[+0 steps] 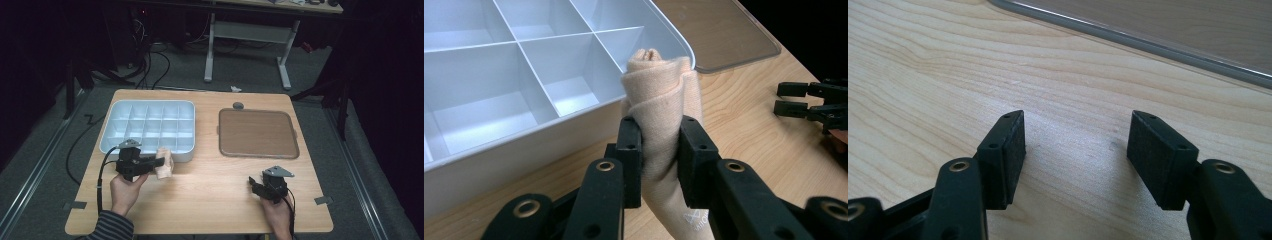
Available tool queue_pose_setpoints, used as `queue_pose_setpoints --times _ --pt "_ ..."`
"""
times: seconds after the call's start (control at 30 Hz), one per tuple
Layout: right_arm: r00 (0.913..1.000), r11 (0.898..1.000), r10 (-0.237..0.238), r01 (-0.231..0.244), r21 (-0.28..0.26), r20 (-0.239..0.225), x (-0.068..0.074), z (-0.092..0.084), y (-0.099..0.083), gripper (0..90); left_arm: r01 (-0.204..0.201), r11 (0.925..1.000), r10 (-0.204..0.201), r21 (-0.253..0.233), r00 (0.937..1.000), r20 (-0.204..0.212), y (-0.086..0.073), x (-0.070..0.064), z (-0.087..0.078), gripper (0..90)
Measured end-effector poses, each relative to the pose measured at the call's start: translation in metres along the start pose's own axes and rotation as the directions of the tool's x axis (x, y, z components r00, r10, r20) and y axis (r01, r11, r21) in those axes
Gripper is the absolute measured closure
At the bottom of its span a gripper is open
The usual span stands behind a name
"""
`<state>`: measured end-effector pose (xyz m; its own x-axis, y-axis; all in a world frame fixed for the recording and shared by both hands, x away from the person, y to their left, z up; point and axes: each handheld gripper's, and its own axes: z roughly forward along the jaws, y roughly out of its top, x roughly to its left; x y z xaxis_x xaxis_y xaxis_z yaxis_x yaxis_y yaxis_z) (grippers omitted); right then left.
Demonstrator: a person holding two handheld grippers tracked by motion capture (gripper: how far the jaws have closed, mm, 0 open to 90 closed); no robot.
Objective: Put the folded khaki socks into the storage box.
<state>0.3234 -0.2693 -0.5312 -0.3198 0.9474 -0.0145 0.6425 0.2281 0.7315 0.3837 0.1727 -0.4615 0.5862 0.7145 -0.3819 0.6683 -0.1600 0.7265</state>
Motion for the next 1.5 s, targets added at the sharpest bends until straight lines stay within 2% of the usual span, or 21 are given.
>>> queue_pose_setpoints --times 0.33,0.57,0.73,0.9,1.17,1.3,1.4,1.5 --pt "1.0 1.0 -0.001 0.001 0.0 -0.001 0.0 0.0 0.0 40.5 -0.007 1.0 0.007 0.007 0.9999 -0.013 0.003 0.005 -0.007 74.4" --pt "1.0 1.0 -0.002 0.002 0.0 0.0 0.0 0.0 0.0 40.4 0.009 0.9999 -0.009 -0.006 0.9999 -0.007 0.003 0.01 -0.014 74.4" --pt "1.0 1.0 -0.002 0.002 0.0 0.0 0.0 0.0 0.0 40.4 0.011 0.9999 -0.011 -0.012 0.9996 -0.025 0.004 0.013 -0.018 74.4" --pt "1.0 1.0 -0.002 0.002 0.0 0.0 0.0 0.0 0.0 40.4 0.007 0.9998 -0.008 -0.018 0.9987 -0.051 0.008 0.016 -0.023 74.4" --pt "1.0 1.0 -0.002 0.002 0.0 0.0 0.0 0.0 0.0 40.3 0.014 0.9997 -0.015 -0.02 0.9992 -0.038 0.013 0.021 -0.028 74.4" --pt "1.0 1.0 -0.002 0.002 0.0 0.0 0.0 0.0 0.0 40.4 0.022 0.9996 -0.023 -0.017 0.9988 -0.044 0.015 0.024 -0.03 74.5" --pt "1.0 1.0 -0.001 0.001 0.0 0.0 0.0 0.0 0.0 40.4 0.013 0.9999 -0.014 -0.005 0.998 -0.062 0.018 0.025 -0.031 74.4" --pt "1.0 1.0 -0.001 0.001 0.0 -0.001 0.0 0.0 0.0 40.3 0.021 0.9997 -0.021 -0.011 0.998 -0.06 0.02 0.026 -0.033 74.4"
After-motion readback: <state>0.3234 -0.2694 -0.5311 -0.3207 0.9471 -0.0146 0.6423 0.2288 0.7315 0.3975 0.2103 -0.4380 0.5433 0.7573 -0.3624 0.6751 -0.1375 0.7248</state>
